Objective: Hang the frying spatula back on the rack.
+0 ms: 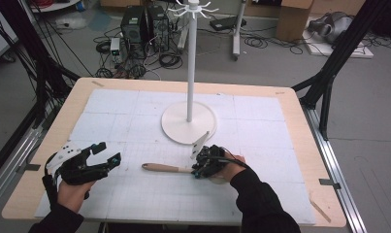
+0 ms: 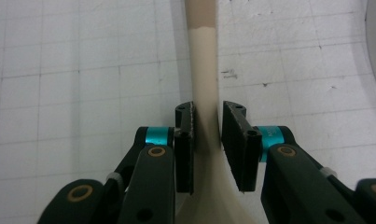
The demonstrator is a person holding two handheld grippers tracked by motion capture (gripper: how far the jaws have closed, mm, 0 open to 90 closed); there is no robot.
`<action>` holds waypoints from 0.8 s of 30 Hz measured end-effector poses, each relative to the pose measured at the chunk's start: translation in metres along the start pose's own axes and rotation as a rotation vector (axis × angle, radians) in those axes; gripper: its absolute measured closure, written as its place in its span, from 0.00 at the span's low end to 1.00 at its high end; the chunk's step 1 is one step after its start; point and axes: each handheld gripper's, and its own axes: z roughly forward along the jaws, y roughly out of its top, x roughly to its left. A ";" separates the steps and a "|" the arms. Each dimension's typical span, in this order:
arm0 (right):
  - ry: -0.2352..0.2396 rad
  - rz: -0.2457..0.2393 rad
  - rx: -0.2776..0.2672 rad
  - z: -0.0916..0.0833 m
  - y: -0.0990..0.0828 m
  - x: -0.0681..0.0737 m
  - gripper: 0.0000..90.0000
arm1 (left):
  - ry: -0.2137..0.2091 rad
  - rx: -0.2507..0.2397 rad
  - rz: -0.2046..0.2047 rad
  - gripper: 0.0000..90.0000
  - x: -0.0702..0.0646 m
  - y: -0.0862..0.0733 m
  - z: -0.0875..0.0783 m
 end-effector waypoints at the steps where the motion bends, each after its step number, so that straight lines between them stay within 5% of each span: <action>1: 0.007 0.006 -0.004 0.000 -0.001 0.000 0.83 | -0.002 0.001 0.000 0.26 0.000 0.000 0.000; 24: -0.026 0.091 -0.022 -0.002 -0.003 0.007 0.86 | 0.007 0.003 -0.011 0.26 0.001 0.000 0.000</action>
